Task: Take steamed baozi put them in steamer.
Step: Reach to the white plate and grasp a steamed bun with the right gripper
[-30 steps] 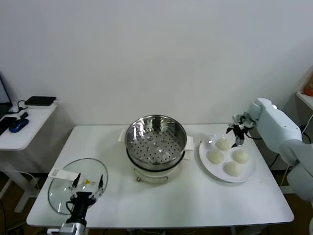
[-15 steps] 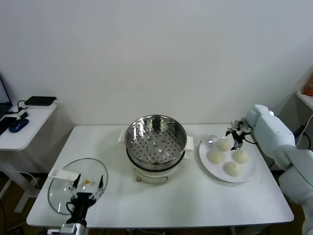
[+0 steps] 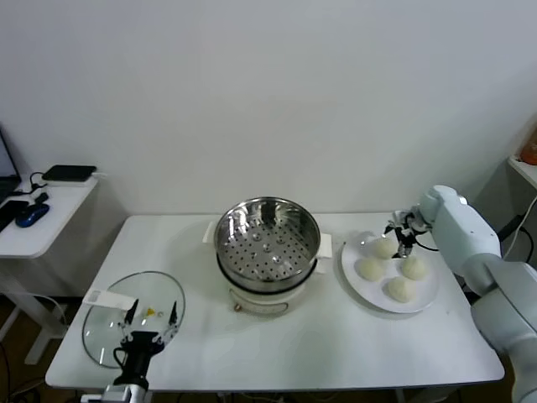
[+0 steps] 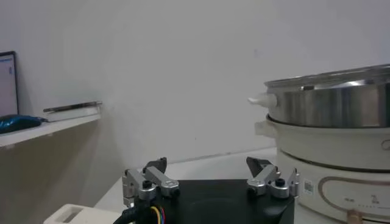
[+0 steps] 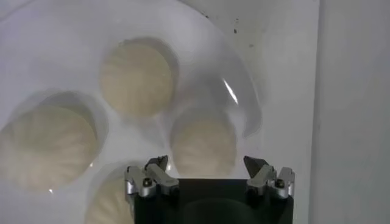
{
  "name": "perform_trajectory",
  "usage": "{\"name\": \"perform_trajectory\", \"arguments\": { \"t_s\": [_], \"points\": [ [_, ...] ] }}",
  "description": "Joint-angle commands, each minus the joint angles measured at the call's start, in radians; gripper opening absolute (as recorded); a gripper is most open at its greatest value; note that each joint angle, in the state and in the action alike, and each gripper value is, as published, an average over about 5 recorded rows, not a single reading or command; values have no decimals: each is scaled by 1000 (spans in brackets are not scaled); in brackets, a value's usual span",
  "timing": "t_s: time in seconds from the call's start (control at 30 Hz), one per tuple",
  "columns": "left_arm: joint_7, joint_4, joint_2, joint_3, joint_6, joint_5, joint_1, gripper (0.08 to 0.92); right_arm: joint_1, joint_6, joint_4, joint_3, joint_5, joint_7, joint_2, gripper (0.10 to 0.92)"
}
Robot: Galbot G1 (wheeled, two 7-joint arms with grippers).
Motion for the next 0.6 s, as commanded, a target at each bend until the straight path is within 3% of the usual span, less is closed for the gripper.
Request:
{"name": "perform_trajectory", "arguments": {
  "t_s": [0.03,0.3,0.6],
  "points": [
    [0,0,-1,0,-1,0,1,823,-6,-3,-5,23,-18,12,4,823],
    [0,-1,-3,0,0,0,2,823,-12,-10,-8,30,-23,13,7,753],
    [0,-1,-4,0,-2,-1,4,823,-13,-12,-8,50,-43,14,14,746]
  ]
}}
